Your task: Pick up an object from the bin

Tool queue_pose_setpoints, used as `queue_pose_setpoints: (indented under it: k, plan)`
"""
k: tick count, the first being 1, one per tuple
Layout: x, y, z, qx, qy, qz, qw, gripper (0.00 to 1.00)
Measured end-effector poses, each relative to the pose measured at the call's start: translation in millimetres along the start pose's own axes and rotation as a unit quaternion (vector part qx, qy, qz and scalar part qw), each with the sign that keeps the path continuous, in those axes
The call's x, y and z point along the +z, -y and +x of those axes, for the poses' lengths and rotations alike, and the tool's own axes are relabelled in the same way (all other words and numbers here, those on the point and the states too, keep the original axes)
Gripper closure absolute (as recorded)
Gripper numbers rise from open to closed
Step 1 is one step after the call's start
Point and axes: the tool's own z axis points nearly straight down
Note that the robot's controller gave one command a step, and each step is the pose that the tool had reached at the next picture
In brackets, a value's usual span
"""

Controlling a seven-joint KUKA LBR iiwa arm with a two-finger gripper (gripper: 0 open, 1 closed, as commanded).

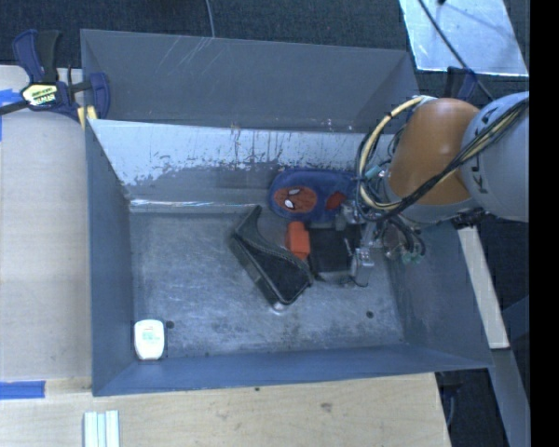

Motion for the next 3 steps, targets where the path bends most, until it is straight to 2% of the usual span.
queue_pose_setpoints:
  k: [1,3]
  plan:
    - [-1.6,1.3,-0.2,0.000,0.0008,0.000,1.0000,1.00]
    - [-256.3,4.0,19.2,-0.011,0.0047,0.001,0.9999,1.00]
